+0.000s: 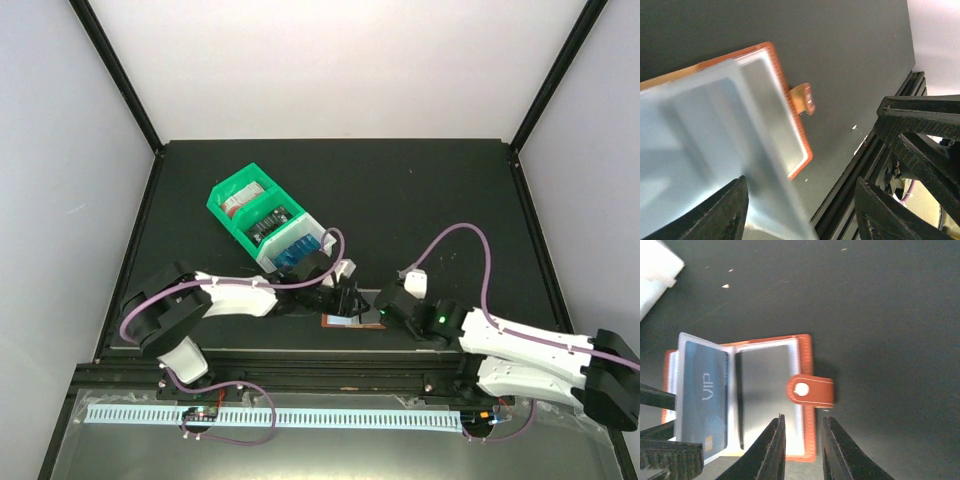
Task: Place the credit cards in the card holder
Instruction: Turn over the card slot in the card holder.
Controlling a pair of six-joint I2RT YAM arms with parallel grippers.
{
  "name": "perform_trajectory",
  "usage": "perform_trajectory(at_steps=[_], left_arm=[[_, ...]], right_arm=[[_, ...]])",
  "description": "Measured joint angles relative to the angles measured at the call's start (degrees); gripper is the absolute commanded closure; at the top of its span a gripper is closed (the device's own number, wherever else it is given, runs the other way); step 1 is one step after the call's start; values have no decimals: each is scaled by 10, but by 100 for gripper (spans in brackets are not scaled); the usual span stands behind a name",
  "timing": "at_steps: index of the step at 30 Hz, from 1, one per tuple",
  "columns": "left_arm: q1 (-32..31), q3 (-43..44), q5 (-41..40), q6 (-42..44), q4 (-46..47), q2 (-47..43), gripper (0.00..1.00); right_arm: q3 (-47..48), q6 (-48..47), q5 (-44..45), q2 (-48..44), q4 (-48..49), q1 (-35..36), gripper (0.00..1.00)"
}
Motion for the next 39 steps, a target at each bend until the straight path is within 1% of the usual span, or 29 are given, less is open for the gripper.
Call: perform_trajectory(at_steps=[4,7,12,16,18,21,23,25,28,29,33,35,37,39], left_arm=[[-20,48,-3,5,-10,40,32],[-31,70,-12,7,-30,61,31],[-36,86,-31,21,-75,57,22],[-36,99,-84,52,-145,-5,12],[-36,111,-125,71,-188,-53,2],[-32,135,-198,97,-243,-126,1],[-23,144,-247,113,-280,-171,1],[-5,145,-289,123,-312,-207,1],[53,145,-347,135,-374,-245,1],[74,145,-357,136,-388,-252,3],[169,145,-380,141,-434,-264,12],[220,148,-381,143,-449,-263,18],[267,164,-377,144,-460,-249,24],[316,201,-371,144,-467,-211,30]], right_arm=[[-23,21,22,-54,-35,-3,75],[-28,28,30,-86,-58,-5,74],[-14,25,36,-118,-86,-6,70],[11,3,36,-129,-92,-6,65],[24,-17,33,-132,-91,-6,63],[42,-48,28,-134,-85,-6,56],[55,-73,23,-132,-77,-6,55],[67,-91,18,-127,-68,-6,54],[85,-116,13,-107,-52,-6,54],[91,-123,13,-96,-47,-6,54],[100,-141,13,-50,-29,-9,53],[101,-147,15,-28,-24,-13,53],[103,-153,19,-6,-23,-19,53],[104,-157,26,10,-21,-24,53]])
